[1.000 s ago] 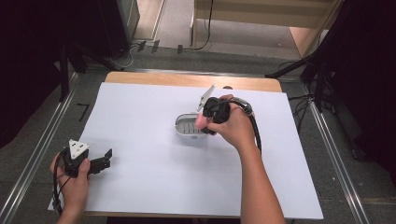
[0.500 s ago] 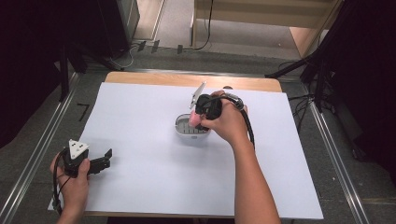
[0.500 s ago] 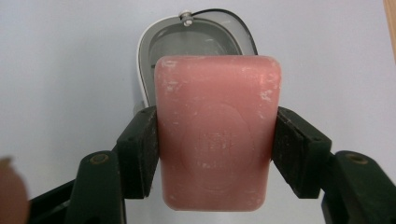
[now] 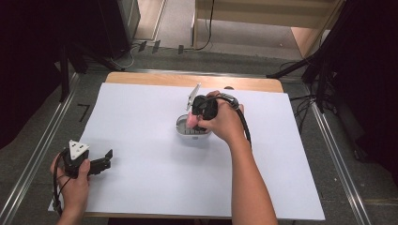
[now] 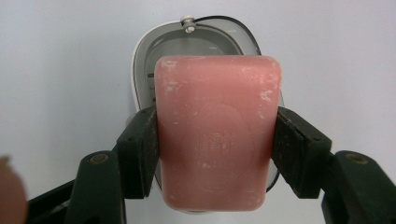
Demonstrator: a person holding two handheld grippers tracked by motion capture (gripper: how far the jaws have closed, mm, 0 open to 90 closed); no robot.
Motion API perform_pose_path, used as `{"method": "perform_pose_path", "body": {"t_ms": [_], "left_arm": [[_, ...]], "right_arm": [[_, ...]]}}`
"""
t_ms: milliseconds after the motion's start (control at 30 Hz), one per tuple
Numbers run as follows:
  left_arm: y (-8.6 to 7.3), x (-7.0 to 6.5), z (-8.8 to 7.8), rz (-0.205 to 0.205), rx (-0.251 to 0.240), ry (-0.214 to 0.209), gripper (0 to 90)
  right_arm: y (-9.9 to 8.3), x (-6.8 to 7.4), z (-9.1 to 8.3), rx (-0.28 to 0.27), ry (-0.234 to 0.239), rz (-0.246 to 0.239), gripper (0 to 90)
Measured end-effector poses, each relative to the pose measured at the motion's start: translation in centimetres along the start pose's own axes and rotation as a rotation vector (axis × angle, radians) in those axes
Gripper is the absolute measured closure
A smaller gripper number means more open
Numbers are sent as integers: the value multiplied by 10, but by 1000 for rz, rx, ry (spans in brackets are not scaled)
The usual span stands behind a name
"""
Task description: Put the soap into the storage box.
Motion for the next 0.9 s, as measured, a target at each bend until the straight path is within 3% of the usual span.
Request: {"method": "perform_pose_path", "body": {"t_ms": [467,567,667,833,900], "left_arm": [[0,0,0,-1,0,-2,47],[0,0,0,-1,-1,-3,47],[0,1,0,-3,0,-4,47],[0,0,0,-4,1,-3,47],[0,0,0,-1,0,-1,47]], "right_arm": [[5,3,12,33,-6,-63,385],[6,5,17,39,19,-66,380],[6,7,14,-16,27,-39,342],[-3,11,5,-93,-15,33,276],[-12,14,3,-144,2,83,272]]}}
Point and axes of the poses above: each handheld gripper's, and its own axes: z roughly forward along the jaws, y roughly out of its top, x roughly to its left, the point moved 1 cm from there along z, roughly forward along the jaws, and after that the axes turned 11 degrees about x, right-handed, at the moved point
